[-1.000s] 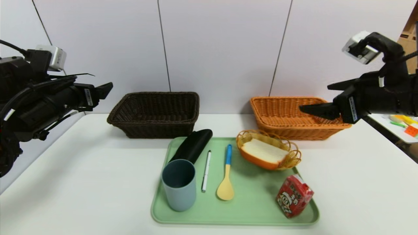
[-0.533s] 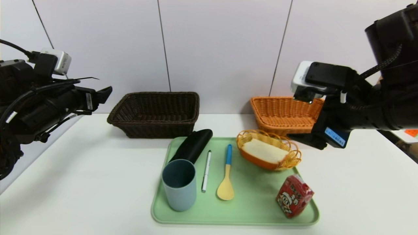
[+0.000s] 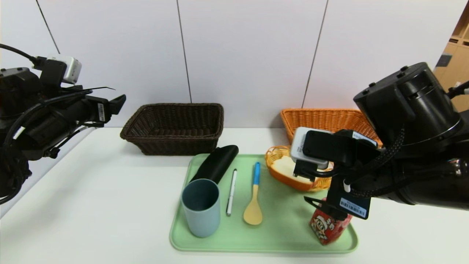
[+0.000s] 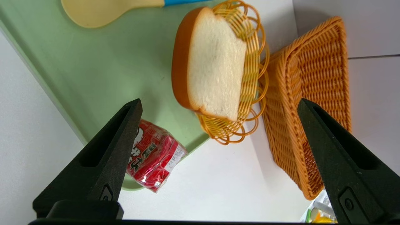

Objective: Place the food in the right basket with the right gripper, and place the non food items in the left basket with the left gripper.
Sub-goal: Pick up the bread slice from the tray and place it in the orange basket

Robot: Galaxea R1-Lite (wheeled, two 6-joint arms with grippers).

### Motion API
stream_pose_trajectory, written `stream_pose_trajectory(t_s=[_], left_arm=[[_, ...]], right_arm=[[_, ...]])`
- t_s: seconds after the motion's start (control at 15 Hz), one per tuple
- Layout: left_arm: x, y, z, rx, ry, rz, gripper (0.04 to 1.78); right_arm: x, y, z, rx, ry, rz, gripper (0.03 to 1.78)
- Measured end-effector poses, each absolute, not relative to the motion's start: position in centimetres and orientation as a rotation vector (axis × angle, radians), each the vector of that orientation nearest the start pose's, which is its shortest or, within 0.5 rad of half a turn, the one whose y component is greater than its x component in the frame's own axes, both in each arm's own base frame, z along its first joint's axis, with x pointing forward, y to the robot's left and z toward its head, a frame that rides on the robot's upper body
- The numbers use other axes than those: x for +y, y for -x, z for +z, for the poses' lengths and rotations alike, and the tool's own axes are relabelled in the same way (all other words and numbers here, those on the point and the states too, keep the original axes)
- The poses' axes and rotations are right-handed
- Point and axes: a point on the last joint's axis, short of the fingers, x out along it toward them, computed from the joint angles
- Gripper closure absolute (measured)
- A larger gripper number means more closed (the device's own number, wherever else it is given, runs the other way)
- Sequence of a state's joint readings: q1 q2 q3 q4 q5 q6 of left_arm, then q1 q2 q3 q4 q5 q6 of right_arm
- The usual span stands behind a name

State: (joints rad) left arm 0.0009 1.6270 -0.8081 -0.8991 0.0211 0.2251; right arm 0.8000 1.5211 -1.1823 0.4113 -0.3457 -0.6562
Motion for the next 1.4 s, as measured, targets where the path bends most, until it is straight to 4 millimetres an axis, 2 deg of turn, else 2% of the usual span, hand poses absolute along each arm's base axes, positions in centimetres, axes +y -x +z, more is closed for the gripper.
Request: stream_pose_trajectory(t_s=[0.27,0.67,1.13,1.2,1.4], left_arm=[[0.0,-29.6,21.9,-0.036,-0.219,0.026,0.13],[0.1,-29.6,21.5,-0.097,-0.218,0.035,0.13],[0.1,-29.9,20.8,-0.071,-0.218,0.032,0.13],[0.1,-29.8,20.7,-0.069,-0.218,0.032,0.13],[0.1,-29.7,20.5,-0.062,-0.217,0.031,0.13]], right_arm=[[17.7,-18.1,22.1,0.536,1.045,0.656,0.10],[19.5,-21.0,19.9,0.540,1.023,0.633,0.10],[19.2,-22.7,19.2,0.580,1.016,0.600,0.13],[19.2,-22.7,19.2,0.582,1.015,0.599,0.33],[19.2,-22.8,19.1,0.580,1.014,0.598,0.77]])
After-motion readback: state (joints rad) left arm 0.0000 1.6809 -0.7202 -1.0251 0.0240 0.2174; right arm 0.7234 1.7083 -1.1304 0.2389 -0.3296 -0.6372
